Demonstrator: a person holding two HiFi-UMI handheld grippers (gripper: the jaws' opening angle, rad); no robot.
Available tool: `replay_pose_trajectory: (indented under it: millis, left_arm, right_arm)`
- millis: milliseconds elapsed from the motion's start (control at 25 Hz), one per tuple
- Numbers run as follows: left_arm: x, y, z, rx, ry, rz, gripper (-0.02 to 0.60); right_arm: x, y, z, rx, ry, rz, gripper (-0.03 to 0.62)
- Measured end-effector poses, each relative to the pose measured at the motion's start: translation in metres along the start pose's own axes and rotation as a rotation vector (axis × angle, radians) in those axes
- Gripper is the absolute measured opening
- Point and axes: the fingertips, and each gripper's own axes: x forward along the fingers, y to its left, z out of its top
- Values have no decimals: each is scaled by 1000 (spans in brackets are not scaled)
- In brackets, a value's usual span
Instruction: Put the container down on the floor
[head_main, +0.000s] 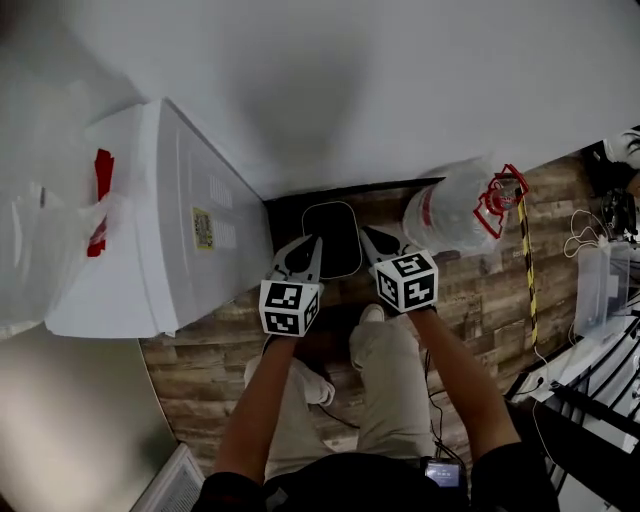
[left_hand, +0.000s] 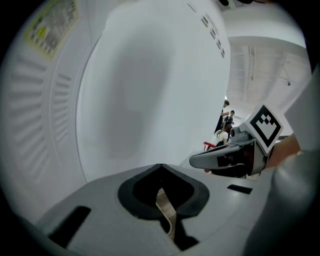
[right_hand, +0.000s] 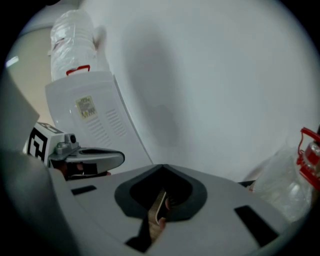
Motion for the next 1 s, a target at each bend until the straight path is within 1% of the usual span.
replay_pose_trajectory:
  millis: [360, 520, 720, 1000]
  left_arm:
    - [-82, -57, 119, 24, -8, 7, 17]
    - [-118, -73, 168, 20, -30, 11, 17]
    - [-160, -93, 227, 11, -72, 1, 18]
    - [-199, -108, 278, 38, -104, -23, 17]
  right_arm:
    - [-103, 51, 101, 20, -65, 31, 29]
    - [-145, 76, 143, 20, -89, 53, 29]
    - [-194, 101, 189, -5, -111, 72, 29]
    - [-239, 126, 234, -15, -175, 77, 29]
